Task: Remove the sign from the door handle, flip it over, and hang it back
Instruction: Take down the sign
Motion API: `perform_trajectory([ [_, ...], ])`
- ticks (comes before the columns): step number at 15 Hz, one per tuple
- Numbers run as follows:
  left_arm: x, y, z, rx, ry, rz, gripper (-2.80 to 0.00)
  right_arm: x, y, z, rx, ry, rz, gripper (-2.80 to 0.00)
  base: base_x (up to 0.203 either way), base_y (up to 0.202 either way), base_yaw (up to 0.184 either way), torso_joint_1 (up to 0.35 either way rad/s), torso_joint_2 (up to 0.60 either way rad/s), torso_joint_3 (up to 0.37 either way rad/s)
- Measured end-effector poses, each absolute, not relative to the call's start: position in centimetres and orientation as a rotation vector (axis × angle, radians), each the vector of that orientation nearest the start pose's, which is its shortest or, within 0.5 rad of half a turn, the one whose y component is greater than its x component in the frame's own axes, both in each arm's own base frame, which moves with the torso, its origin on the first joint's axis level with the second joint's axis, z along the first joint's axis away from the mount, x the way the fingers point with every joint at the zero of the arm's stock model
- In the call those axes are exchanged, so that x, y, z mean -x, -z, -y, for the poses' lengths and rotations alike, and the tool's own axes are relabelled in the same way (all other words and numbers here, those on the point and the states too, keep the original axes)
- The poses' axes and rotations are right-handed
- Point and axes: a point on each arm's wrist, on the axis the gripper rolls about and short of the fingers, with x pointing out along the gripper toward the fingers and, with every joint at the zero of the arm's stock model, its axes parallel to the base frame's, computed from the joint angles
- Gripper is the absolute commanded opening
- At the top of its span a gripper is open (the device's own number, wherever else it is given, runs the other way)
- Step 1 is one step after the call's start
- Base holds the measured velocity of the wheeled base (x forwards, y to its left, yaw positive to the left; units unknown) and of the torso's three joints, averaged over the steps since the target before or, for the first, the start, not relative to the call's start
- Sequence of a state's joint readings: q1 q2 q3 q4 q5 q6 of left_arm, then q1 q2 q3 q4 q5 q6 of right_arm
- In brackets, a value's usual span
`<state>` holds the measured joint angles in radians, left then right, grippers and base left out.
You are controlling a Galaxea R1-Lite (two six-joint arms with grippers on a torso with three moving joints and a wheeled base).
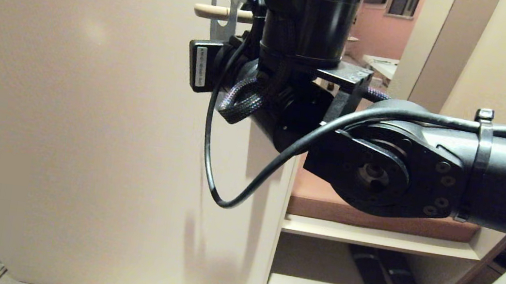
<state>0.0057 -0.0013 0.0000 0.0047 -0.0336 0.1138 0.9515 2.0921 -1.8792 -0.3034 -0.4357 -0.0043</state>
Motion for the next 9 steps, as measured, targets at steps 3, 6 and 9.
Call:
perform_trajectory([
  [3,2.3,-7.5,0.1,-0.114,0.028,-0.002,-2.80,-26.1,-30.6,-35.4,-0.067,-0.519,0.083,-2.80,0.000,0.000,0.000,0.000,0.00,0.000],
  [6,2.3,-7.5,0.1,-0.114,0.028,-0.001,-2.80,-25.8,-30.6,-36.1,-0.086,-0.535,0.107,-2.80,0.000,0.000,0.000,0.000,0.00,0.000],
  [9,2.3,-7.5,0.1,-0.114,0.028,-0.002,-2.80,-25.3,-30.4,-36.7,-0.084,-0.551,0.103,-2.80,0.000,0.000,0.000,0.000,0.00,0.000],
])
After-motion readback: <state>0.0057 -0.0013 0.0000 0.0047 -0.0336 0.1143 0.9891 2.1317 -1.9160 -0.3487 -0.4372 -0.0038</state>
